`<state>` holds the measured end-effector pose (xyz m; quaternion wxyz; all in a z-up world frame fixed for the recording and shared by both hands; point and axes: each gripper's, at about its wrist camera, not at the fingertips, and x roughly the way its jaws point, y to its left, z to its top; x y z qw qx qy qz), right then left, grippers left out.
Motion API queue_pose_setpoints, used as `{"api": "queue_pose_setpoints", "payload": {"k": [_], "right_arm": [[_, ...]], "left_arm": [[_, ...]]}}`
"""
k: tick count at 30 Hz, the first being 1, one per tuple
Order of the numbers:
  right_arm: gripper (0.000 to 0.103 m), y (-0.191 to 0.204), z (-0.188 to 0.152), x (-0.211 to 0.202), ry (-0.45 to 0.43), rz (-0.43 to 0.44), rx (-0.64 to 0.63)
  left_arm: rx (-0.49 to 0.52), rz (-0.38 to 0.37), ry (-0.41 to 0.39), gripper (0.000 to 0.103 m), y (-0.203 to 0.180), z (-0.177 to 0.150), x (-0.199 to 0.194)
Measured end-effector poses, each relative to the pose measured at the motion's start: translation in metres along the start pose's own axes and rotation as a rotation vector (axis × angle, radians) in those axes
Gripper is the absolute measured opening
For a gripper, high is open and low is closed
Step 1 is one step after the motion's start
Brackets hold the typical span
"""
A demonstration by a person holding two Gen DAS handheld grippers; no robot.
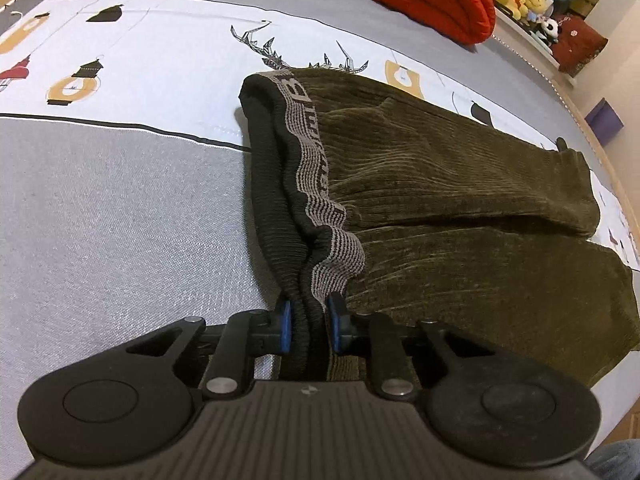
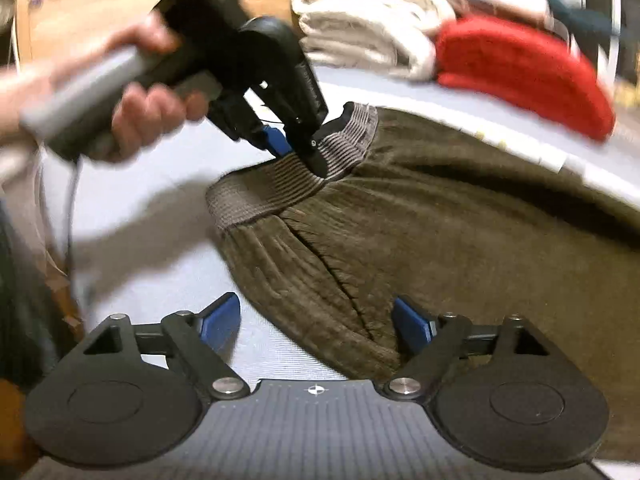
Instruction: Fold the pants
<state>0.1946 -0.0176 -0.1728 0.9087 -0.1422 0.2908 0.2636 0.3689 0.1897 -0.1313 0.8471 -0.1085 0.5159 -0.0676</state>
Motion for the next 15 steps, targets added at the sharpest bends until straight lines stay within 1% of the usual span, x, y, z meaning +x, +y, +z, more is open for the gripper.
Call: {"api": "queue_pose_setpoints", "payload": {"k": [1, 2, 4, 6, 7, 10, 13, 15], "right_arm": [[0.069, 0.005, 0.0, 0.001, -0.036, 0.005, -0.006], [0.052, 0.009, 0.005, 0.005, -0.032, -0.012, -0.013], [0.028, 0.013, 0.018, 0.008, -0.019, -0.035, -0.04], [0.018, 0.011, 0.028, 0.004, -0.009, 0.025, 0.031], [0.009, 0.016, 0.032, -0.001, -0.004, 0.089, 0.04], [0.009, 0.052, 0.036, -0.004, -0.014, 0.125, -0.034], [0.009, 0.078, 0.038, 0.003, -0.015, 0.186, -0.023], [0.01, 0.089, 0.041, 0.008, -0.017, 0.229, -0.016]], "left_arm": [[-0.001, 0.01, -0.002, 0.019, -0.001, 0.001, 0.0], [0.007, 0.021, -0.006, 0.019, -0.001, 0.002, -0.001], [-0.001, 0.024, -0.014, 0.017, 0.001, 0.003, -0.006], [-0.023, 0.019, -0.01, 0.016, 0.012, 0.005, -0.013], [-0.034, 0.022, -0.013, 0.016, 0.019, 0.005, -0.018], [-0.081, 0.047, 0.004, 0.015, 0.047, 0.002, -0.029], [-0.131, 0.078, 0.004, 0.015, 0.076, -0.006, -0.04], [-0.145, 0.098, 0.003, 0.015, 0.088, -0.01, -0.044]]}}
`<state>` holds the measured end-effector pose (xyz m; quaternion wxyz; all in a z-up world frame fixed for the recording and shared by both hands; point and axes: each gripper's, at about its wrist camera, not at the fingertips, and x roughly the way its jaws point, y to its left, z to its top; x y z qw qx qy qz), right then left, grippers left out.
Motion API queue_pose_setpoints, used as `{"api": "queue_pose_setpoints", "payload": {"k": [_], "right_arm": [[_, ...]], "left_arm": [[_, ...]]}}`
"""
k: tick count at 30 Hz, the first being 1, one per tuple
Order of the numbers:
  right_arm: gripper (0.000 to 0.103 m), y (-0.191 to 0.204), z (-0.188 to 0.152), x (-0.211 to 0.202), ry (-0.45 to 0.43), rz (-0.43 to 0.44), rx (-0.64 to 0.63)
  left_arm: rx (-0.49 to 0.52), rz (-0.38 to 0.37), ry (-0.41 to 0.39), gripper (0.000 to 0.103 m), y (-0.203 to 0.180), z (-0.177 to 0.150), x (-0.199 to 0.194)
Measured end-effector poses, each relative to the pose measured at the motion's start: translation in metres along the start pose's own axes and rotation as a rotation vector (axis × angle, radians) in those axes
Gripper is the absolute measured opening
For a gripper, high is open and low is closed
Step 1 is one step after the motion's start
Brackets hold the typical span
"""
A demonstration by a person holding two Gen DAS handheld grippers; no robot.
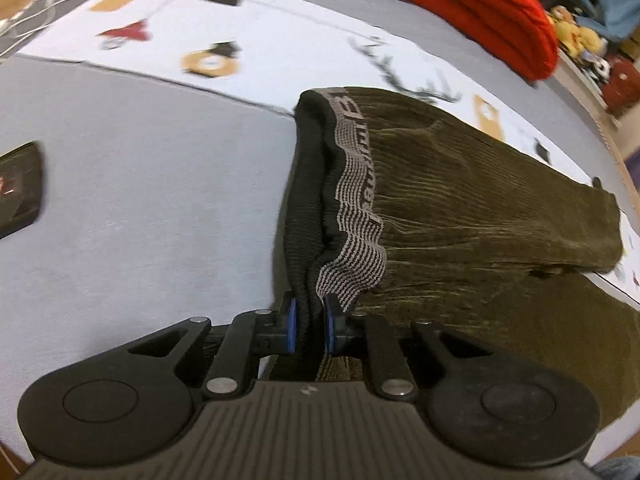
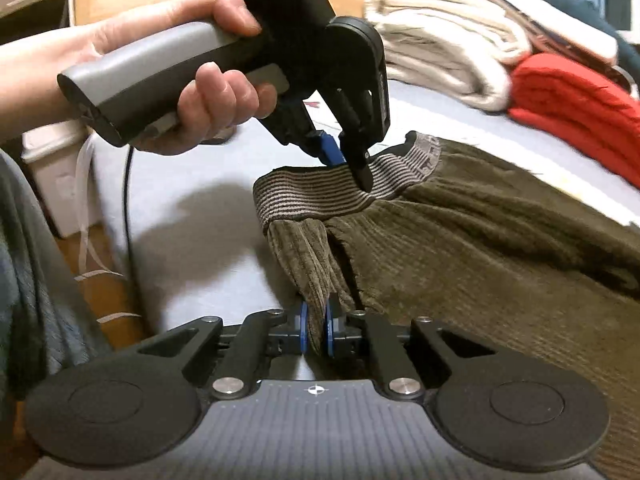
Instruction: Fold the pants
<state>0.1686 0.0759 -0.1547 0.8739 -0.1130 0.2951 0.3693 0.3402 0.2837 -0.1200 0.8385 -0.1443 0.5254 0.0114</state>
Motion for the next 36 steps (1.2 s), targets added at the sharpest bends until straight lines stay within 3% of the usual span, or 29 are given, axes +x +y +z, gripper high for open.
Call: {"api": "queue_pose_setpoints", "payload": {"k": [3, 4, 5, 6, 8, 9, 12, 16, 19, 22, 25, 28, 33, 36], "right_arm": [[0.018, 0.002, 0.004, 0.007, 0.005, 0.035, 0.025], [0.024, -0.003, 0.005, 0.004, 0.007, 0.052, 0.041], [0.037, -0.01, 0.008, -0.002, 0.018, 0.058, 0.06], [0.045, -0.015, 0.007, -0.013, 0.023, 0.058, 0.083], [0.047, -0.044, 0.004, -0.048, 0.001, 0.065, 0.148], [0.057, -0.063, 0.003, -0.065, -0.009, 0.012, 0.178], [0.064, -0.146, -0.016, -0.127, -0.049, -0.232, 0.348], [0.064, -0.28, -0.075, -0.223, -0.107, -0.677, 0.743], [0.064, -0.36, -0.134, -0.298, -0.193, -1.021, 1.086], [0.064, -0.407, -0.196, -0.358, -0.237, -1.204, 1.302], [0.064, -0.432, -0.245, -0.392, -0.269, -1.249, 1.438], [0.064, -0.45, -0.277, -0.399, -0.299, -1.174, 1.538], [0.065, -0.458, -0.28, -0.389, -0.377, -1.081, 1.541], [0.067, -0.46, -0.275, -0.389, -0.368, -1.089, 1.529]], "left_arm": [[-0.001, -0.001, 0.004, 0.016, 0.006, 0.0, 0.001], [0.016, 0.009, 0.002, 0.017, 0.002, 0.001, 0.002], [0.042, 0.026, -0.003, 0.018, -0.004, 0.001, 0.003], [0.063, 0.041, -0.01, 0.02, -0.008, 0.001, 0.003], [0.096, 0.073, -0.019, 0.024, -0.017, 0.001, 0.006], [0.107, 0.084, -0.023, 0.026, -0.021, 0.0, 0.006], [0.109, 0.102, -0.034, 0.036, -0.02, -0.002, 0.008], [0.097, 0.148, -0.034, 0.057, -0.02, -0.006, 0.01], [0.065, 0.185, -0.037, 0.063, -0.019, -0.011, 0.006], [0.028, 0.2, -0.042, 0.066, -0.017, -0.021, -0.008], [-0.036, 0.185, -0.04, 0.072, -0.01, -0.043, -0.024], [-0.062, 0.192, -0.041, 0.073, -0.009, -0.07, -0.04], [-0.142, 0.195, -0.045, 0.081, -0.007, -0.109, -0.055], [-0.195, 0.202, -0.053, 0.082, -0.006, -0.127, -0.06]]}}
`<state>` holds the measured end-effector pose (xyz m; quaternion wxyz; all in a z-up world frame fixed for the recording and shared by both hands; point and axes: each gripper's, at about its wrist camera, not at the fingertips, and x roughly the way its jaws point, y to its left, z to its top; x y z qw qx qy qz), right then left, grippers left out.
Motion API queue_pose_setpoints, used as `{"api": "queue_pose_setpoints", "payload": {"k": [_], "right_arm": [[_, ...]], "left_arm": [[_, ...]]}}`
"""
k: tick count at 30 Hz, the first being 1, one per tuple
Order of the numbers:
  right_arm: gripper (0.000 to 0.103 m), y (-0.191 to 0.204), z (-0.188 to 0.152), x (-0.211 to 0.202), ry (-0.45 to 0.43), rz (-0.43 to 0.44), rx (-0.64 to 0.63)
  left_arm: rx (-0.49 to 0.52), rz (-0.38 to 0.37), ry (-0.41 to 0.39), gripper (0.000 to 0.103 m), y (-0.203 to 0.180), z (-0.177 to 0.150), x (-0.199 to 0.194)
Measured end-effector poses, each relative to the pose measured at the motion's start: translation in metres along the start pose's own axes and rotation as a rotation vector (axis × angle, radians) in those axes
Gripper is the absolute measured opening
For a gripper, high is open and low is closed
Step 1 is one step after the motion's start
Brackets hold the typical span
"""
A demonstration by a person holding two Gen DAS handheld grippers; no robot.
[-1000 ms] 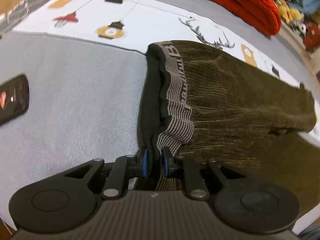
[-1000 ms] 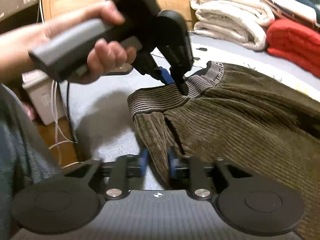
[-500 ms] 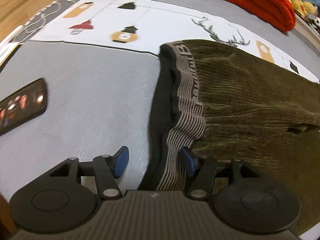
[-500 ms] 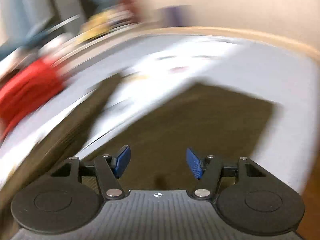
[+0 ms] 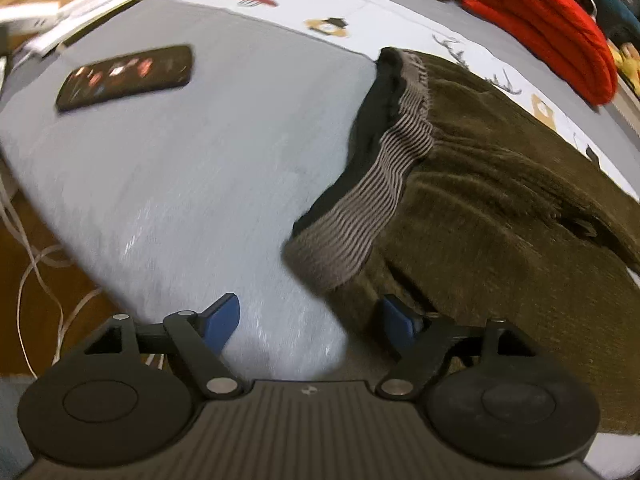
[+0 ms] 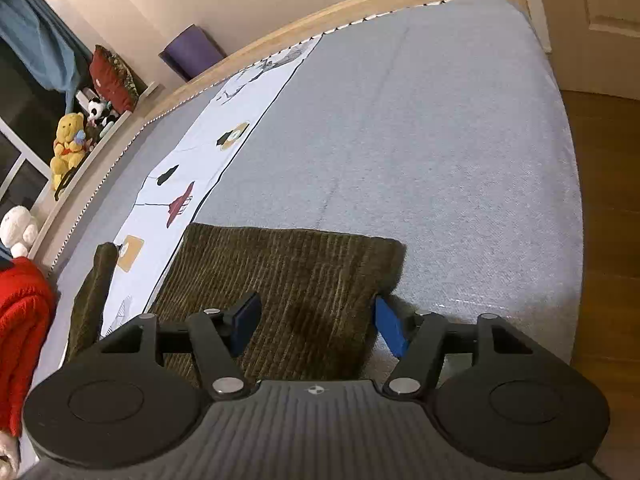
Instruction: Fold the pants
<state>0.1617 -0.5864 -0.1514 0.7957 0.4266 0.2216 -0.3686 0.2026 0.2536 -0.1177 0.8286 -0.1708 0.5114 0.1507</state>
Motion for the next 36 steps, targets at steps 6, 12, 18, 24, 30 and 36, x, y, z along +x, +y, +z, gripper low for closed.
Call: {"api": "queue_pose_setpoints", "payload": {"k": [6, 12, 18, 24, 30, 36], "right_arm": [[0.067, -0.001, 0.001, -0.004, 0.03, 0.042, 0.029], [0.067, -0.005, 0.0, -0.003, 0.075, 0.104, 0.084], [0.014, 0.002, 0.0, 0.003, 0.074, 0.089, 0.027], [0.007, -0.008, 0.007, -0.007, 0.046, 0.074, 0.082], [0.007, -0.021, 0.005, -0.032, 0.029, 0.049, 0.119], [0.01, -0.026, 0.003, -0.024, 0.075, -0.005, 0.025]], "left_arm": [[-0.101, -0.096, 0.024, 0.082, -0.004, -0.013, 0.0], [-0.112, -0.219, 0.034, 0.083, -0.032, -0.015, 0.0], [-0.096, -0.05, -0.053, 0.034, -0.054, -0.011, 0.005], [-0.119, 0.0, -0.082, 0.01, -0.042, -0.013, -0.02], [-0.085, -0.003, -0.097, 0.01, -0.036, -0.015, -0.031], [-0.029, 0.025, -0.05, 0.024, -0.036, -0.019, -0.008]]}}
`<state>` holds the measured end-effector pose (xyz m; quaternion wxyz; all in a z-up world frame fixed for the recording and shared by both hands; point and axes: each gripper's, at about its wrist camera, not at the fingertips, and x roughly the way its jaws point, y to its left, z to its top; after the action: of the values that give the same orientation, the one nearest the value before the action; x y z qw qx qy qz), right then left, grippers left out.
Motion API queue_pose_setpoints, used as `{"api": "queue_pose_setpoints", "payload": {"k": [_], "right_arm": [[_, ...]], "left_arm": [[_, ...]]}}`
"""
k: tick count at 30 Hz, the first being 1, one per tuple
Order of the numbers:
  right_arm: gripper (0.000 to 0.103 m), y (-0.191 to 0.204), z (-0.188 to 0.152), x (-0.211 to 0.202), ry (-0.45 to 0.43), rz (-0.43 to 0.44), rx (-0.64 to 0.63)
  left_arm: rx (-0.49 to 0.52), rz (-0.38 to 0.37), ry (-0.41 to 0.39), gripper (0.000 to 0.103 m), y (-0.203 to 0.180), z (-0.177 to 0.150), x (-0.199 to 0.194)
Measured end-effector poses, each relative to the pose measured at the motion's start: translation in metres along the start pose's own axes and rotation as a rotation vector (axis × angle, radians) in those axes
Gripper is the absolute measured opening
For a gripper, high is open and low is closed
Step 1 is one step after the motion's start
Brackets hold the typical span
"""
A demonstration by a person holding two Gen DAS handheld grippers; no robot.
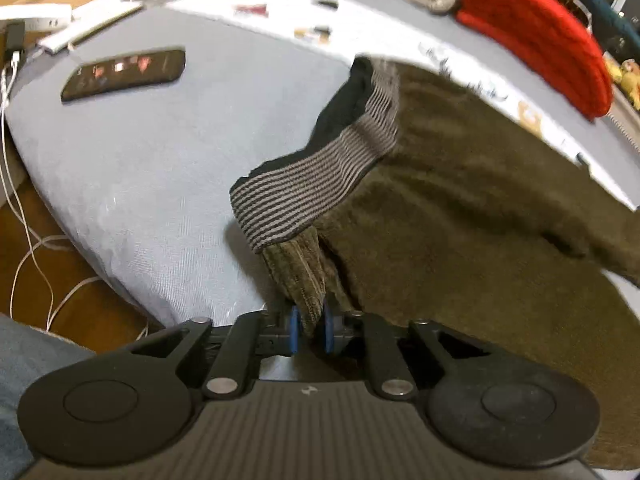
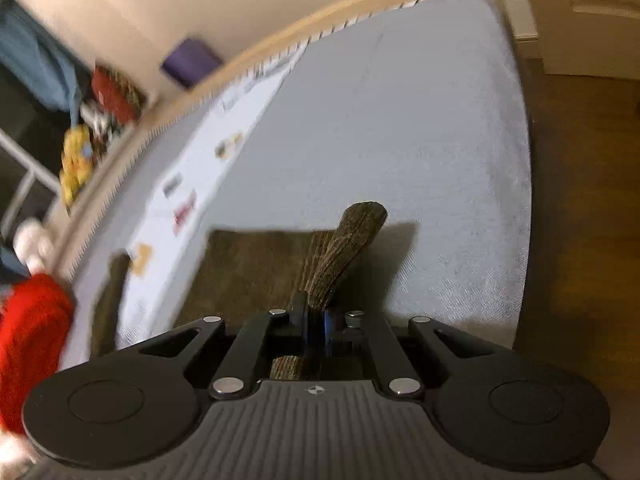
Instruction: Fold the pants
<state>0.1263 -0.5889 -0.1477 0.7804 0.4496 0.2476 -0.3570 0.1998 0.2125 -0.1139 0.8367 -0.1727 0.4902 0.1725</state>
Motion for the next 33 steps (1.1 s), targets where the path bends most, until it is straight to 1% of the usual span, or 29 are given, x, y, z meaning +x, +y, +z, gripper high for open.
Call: {"api": "queue_pose_setpoints", "payload": {"k": [1, 2, 3, 4, 5, 6, 7, 9, 11, 12, 15, 16, 19, 22, 23, 25, 27, 29, 31, 33], "right_arm": [[0.008, -0.002, 0.0, 0.004, 0.016, -0.013, -0.012], [0.01, -0.003, 0.002, 0.003, 0.015, -0.006, -0.013], [0.021, -0.003, 0.005, -0.002, -0.003, -0.027, -0.003], [0.031, -0.004, 0.006, -0.009, -0.042, -0.063, 0.006], [0.056, -0.003, 0.006, -0.016, -0.083, -0.107, 0.008], [0.07, -0.002, 0.007, -0.025, -0.138, -0.162, 0.012], [0.071, -0.001, 0.007, -0.033, -0.184, -0.181, 0.016], [0.07, 0.005, 0.006, -0.052, -0.271, -0.176, 0.003], [0.071, 0.017, -0.001, -0.067, -0.324, -0.144, -0.042], [0.071, 0.025, -0.004, -0.073, -0.33, -0.114, -0.072], [0.071, 0.064, -0.011, -0.085, -0.298, 0.027, -0.196], [0.071, 0.08, -0.011, -0.086, -0.275, 0.069, -0.232], [0.07, 0.128, -0.005, -0.084, -0.203, 0.183, -0.299], [0.071, 0.176, 0.006, -0.071, -0.124, 0.251, -0.321], [0.071, 0.19, 0.01, -0.064, -0.099, 0.266, -0.32], [0.072, 0.221, 0.013, -0.044, -0.049, 0.281, -0.325], [0.072, 0.254, 0.012, -0.018, -0.014, 0.266, -0.341], [0.072, 0.282, 0.008, 0.01, 0.012, 0.236, -0.359], [0.072, 0.311, -0.003, 0.043, 0.057, 0.201, -0.355], [0.072, 0.33, -0.016, 0.073, 0.082, 0.161, -0.335]], "left_arm": [[-0.006, 0.012, -0.001, 0.038, 0.001, 0.0, 0.002], [-0.01, 0.026, -0.016, 0.047, 0.002, 0.0, 0.001], [-0.004, 0.046, -0.031, 0.069, 0.002, -0.001, -0.002], [0.001, 0.069, -0.041, 0.086, 0.003, 0.001, -0.005], [0.008, 0.089, -0.064, 0.088, 0.004, 0.003, -0.011], [0.016, 0.096, -0.09, 0.088, 0.007, 0.004, -0.017], [0.023, 0.094, -0.105, 0.088, 0.007, 0.007, -0.025], [0.015, 0.07, -0.124, 0.088, 0.01, 0.02, -0.04], [0.016, 0.046, -0.167, 0.088, 0.007, 0.037, -0.058], [0.027, 0.035, -0.192, 0.088, 0.003, 0.045, -0.068], [0.084, 0.014, -0.271, 0.093, -0.016, 0.08, -0.088], [0.106, 0.019, -0.293, 0.097, -0.025, 0.092, -0.092], [0.167, 0.031, -0.348, 0.102, -0.05, 0.131, -0.09], [0.198, 0.04, -0.342, 0.102, -0.073, 0.171, -0.064], [0.197, 0.046, -0.334, 0.102, -0.079, 0.184, -0.052], [0.211, 0.031, -0.3, 0.102, -0.093, 0.206, -0.022], [0.239, -0.007, -0.248, 0.102, -0.108, 0.226, 0.013], [0.284, -0.022, -0.203, 0.102, -0.125, 0.24, 0.049], [0.354, -0.043, -0.158, 0.102, -0.141, 0.244, 0.086], [0.436, -0.041, -0.134, 0.102, -0.157, 0.245, 0.12]]}}
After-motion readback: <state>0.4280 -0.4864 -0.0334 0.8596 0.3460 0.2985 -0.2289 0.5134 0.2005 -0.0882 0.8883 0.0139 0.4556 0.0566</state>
